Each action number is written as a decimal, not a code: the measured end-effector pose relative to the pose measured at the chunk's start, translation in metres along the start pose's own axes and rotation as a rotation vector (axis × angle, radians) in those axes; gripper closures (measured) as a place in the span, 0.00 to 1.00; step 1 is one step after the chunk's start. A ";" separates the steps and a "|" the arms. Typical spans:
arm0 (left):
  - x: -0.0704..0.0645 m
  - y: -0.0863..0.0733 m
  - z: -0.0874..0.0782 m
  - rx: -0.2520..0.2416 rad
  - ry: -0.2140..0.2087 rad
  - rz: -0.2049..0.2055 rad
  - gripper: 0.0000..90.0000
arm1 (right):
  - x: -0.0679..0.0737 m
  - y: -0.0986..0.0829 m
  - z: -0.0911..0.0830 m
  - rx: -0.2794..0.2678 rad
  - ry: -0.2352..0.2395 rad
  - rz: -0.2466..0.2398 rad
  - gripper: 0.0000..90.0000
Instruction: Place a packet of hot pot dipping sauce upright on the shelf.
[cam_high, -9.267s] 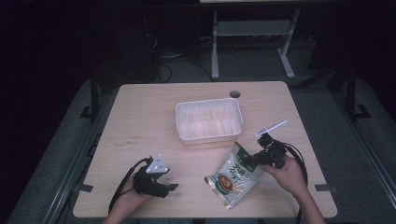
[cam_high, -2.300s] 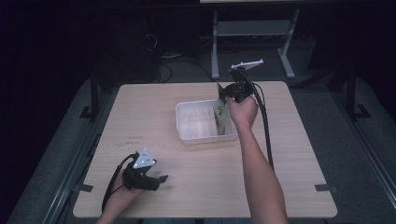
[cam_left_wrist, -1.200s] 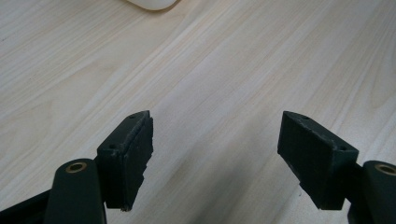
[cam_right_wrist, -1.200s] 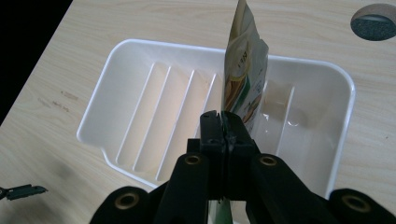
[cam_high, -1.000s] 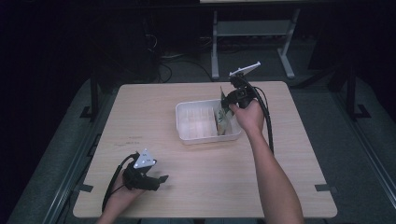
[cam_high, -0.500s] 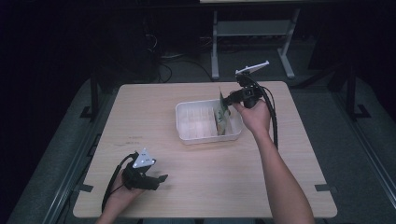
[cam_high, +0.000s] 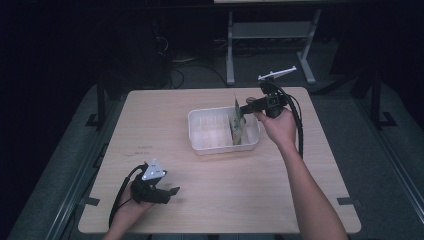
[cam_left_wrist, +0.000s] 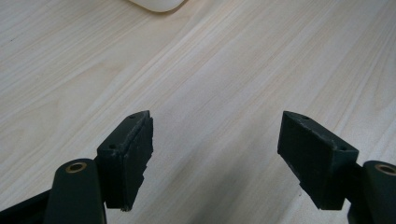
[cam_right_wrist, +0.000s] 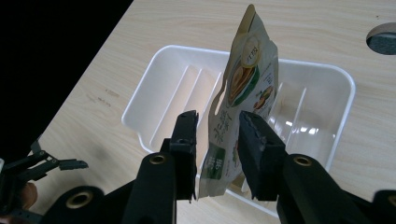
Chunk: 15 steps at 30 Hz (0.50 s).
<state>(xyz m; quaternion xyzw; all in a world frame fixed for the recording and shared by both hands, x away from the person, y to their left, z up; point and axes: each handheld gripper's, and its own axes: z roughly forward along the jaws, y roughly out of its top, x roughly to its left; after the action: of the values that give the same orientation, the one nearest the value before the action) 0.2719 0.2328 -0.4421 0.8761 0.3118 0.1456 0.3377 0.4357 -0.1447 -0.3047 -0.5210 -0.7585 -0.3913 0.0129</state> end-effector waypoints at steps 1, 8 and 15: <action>0.000 0.000 0.000 -0.001 0.000 -0.001 0.29 | 0.000 -0.001 -0.001 0.000 0.006 0.000 0.73; 0.001 0.000 0.000 -0.003 0.003 -0.001 0.29 | 0.000 -0.008 -0.005 -0.004 0.028 -0.018 0.70; 0.001 0.000 -0.001 -0.004 0.005 0.000 0.29 | -0.006 -0.017 -0.007 0.005 0.042 -0.018 0.67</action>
<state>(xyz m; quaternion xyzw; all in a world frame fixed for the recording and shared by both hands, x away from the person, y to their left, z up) 0.2721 0.2338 -0.4415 0.8750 0.3124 0.1485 0.3388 0.4225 -0.1567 -0.3119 -0.5060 -0.7637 -0.4001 0.0265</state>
